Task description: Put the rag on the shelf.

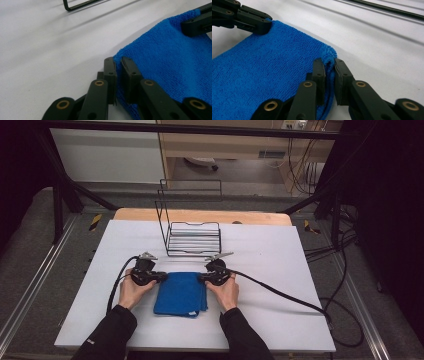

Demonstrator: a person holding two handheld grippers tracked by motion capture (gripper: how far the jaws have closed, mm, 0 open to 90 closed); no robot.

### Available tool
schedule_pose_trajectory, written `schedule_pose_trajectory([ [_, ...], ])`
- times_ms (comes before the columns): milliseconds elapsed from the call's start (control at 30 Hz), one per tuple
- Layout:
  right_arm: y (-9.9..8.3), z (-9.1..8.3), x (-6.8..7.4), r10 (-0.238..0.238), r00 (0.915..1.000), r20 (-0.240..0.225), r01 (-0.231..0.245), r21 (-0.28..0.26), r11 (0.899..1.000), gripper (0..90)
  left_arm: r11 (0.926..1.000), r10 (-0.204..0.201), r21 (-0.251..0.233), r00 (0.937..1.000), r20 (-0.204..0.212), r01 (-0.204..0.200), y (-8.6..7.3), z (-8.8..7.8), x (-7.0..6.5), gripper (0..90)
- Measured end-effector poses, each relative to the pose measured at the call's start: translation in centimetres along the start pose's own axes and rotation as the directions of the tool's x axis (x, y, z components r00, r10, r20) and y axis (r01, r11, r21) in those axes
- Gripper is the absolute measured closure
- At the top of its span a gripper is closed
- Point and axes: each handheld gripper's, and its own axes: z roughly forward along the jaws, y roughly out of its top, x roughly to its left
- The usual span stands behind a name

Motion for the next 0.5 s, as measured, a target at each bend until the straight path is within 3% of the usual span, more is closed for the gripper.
schedule_pose_trajectory([
  [333,0.2,-0.6,0.2,0.017,0.9997,-0.014,-0.018,-0.008,1.000,83.3,0.9986,-0.013,-0.051,0.9997,0.019,0.014,-0.3,-0.6,0.1,85.8],
  [500,0.5,-1.6,0.6,0.007,0.9996,-0.026,-0.008,-0.049,0.999,83.3,0.9941,0.002,-0.109,0.9996,0.030,0.001,-0.3,-2.1,-0.3,85.9],
])
